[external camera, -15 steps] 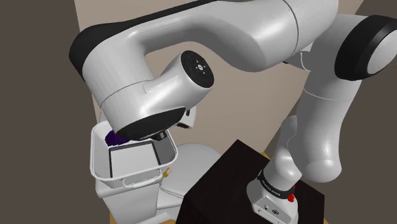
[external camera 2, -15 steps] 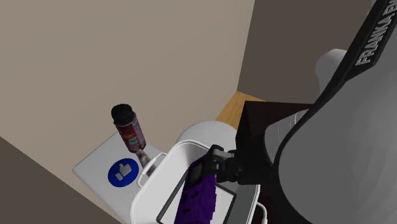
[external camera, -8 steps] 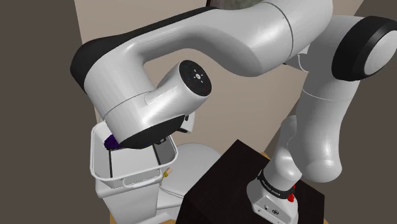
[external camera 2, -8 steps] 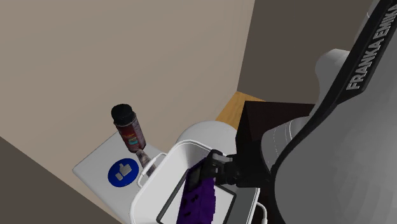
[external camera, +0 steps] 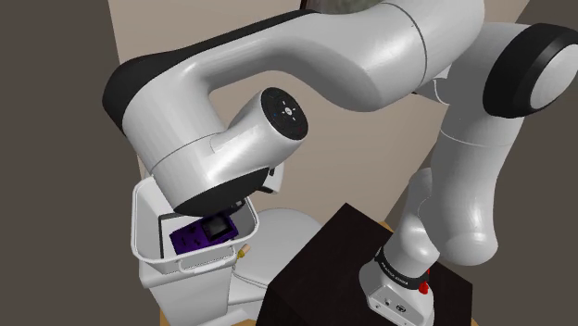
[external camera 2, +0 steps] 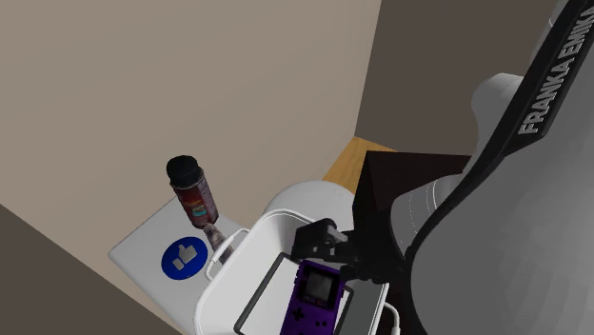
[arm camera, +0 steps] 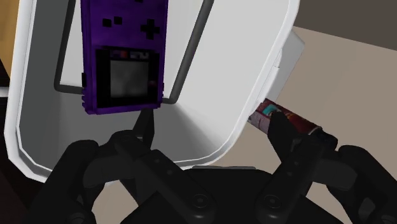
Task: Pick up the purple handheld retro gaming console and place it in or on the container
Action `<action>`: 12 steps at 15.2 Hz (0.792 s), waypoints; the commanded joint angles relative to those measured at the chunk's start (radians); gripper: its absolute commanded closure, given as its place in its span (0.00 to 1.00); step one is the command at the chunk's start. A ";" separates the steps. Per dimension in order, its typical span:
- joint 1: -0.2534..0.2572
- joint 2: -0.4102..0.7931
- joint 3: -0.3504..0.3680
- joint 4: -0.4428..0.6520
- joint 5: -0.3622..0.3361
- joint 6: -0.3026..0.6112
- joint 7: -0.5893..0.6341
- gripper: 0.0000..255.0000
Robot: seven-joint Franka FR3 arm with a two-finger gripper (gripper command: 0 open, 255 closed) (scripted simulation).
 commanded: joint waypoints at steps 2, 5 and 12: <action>0.001 -0.020 0.010 0.004 0.022 0.019 -0.016 0.00; 0.004 -0.072 0.037 0.022 0.080 0.074 -0.058 0.00; 0.005 -0.072 0.037 0.022 0.080 0.074 -0.058 0.00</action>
